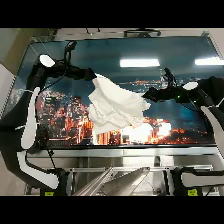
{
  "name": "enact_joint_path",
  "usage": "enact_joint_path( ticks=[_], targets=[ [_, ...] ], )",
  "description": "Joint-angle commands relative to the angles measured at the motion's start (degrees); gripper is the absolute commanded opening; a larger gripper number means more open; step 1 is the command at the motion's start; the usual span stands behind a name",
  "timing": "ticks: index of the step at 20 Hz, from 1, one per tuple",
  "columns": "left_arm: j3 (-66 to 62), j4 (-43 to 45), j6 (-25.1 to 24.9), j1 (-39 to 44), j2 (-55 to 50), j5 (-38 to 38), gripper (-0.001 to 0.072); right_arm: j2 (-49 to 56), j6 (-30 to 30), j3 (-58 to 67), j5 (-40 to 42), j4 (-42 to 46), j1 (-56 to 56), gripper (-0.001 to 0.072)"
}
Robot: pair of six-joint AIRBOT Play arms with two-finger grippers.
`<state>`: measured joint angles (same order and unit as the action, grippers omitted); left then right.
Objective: Fold the shirts.
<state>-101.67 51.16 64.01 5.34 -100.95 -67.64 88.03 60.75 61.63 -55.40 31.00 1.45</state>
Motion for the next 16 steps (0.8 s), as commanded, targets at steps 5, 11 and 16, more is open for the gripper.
enact_joint_path(
  ticks=[5,11,16],
  targets=[
    [-1.9,-0.2,8.0,-5.5,0.2,-25.0,0.0676,4.0,-3.8,8.3,-7.1,6.7,12.7,0.0537],
    [41.6,-0.1,6.3,-0.4,17.0,-17.0,0.0610,9.3,-8.5,8.5,-16.2,16.2,15.3,0.0523],
    [58.7,-0.2,5.4,3.1,22.4,-2.1,0.0609,11.5,-8.5,8.5,-13.5,16.2,11.9,0.0522]
  ],
)
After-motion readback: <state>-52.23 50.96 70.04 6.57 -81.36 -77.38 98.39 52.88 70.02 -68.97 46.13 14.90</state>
